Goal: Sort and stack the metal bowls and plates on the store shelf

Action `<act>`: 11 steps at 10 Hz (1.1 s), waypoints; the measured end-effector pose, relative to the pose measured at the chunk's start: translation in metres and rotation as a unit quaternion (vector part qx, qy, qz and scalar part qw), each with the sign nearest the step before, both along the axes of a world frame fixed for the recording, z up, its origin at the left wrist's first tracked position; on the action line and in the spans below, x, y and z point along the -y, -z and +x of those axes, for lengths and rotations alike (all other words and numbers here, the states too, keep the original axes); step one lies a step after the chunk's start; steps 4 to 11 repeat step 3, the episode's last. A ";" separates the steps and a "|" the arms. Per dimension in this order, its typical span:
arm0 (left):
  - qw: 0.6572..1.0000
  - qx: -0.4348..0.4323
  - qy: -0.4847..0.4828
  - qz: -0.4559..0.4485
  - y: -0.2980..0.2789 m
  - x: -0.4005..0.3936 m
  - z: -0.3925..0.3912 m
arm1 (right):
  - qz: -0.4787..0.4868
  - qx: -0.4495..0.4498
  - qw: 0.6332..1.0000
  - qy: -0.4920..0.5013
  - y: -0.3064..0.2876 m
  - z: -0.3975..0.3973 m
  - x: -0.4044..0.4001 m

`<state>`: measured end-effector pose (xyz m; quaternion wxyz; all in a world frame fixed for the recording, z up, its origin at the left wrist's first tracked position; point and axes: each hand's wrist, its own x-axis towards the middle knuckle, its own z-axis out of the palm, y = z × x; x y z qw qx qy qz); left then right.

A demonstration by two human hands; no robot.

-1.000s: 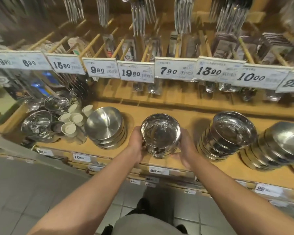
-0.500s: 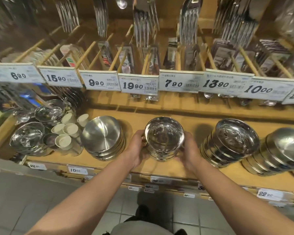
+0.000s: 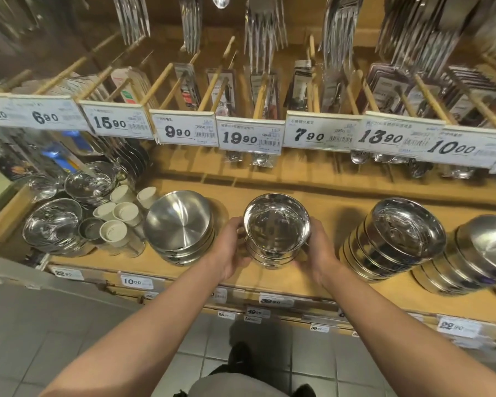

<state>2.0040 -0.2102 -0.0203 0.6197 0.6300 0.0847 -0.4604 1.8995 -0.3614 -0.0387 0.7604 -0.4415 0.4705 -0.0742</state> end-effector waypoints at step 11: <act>0.999 -0.012 -0.036 -0.005 0.005 -0.044 -0.017 | 0.013 -0.022 1.000 -0.006 0.003 -0.049 -0.009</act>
